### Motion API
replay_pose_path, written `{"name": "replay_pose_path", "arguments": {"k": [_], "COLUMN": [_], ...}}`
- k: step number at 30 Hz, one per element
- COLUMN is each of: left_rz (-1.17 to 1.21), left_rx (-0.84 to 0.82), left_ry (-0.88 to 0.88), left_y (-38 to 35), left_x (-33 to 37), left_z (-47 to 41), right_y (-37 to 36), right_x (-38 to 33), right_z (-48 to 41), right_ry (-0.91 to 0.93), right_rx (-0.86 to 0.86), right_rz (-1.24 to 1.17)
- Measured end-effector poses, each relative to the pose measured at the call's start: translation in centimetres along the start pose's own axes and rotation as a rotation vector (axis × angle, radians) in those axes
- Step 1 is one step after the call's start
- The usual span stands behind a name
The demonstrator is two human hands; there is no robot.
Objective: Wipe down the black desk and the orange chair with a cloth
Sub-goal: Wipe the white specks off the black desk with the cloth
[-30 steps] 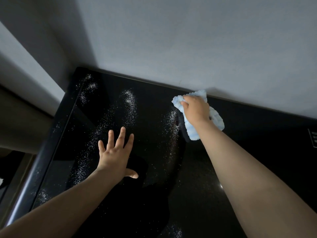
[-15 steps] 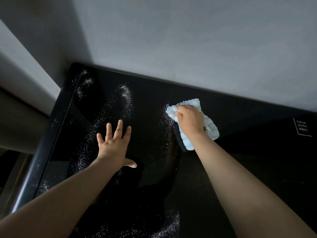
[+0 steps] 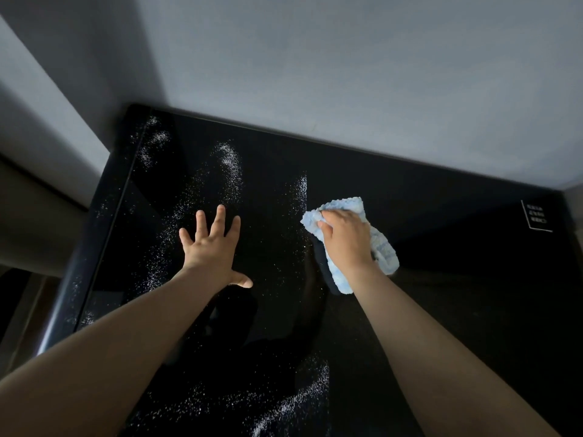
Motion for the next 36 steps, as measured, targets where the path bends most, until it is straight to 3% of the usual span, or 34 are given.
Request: {"name": "replay_pose_path", "arguments": {"k": [19,29,36], "left_rz": [-0.003,0.024,-0.08], "left_rx": [0.025,-0.022,-0.08], "left_ry": [-0.021,-0.184,-0.169], "left_y": [0.4,-3.6,-6.3], "left_x": [0.2,0.7,0.7], "left_z": [1.0,7.7,10.9], "right_y": [-0.3,0.0,-0.1], "right_x": [-0.4,-0.8,-1.0], "right_z": [7.0,10.5,13.3], "right_ry": [-0.039,-0.041,-0.064], "right_rx": [0.011,0.016,-0.031], "right_rz": [-0.061,-0.058,-0.03]}}
Point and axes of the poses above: each hand's wrist, its own z-axis away from the middle knuckle, its own y-axis out of the back of the hand, x = y × z, the point moved 3 cm from there along -z, towards the middle knuckle, and after that the axes turned 3 degrees about x, right-handed, at the moved point
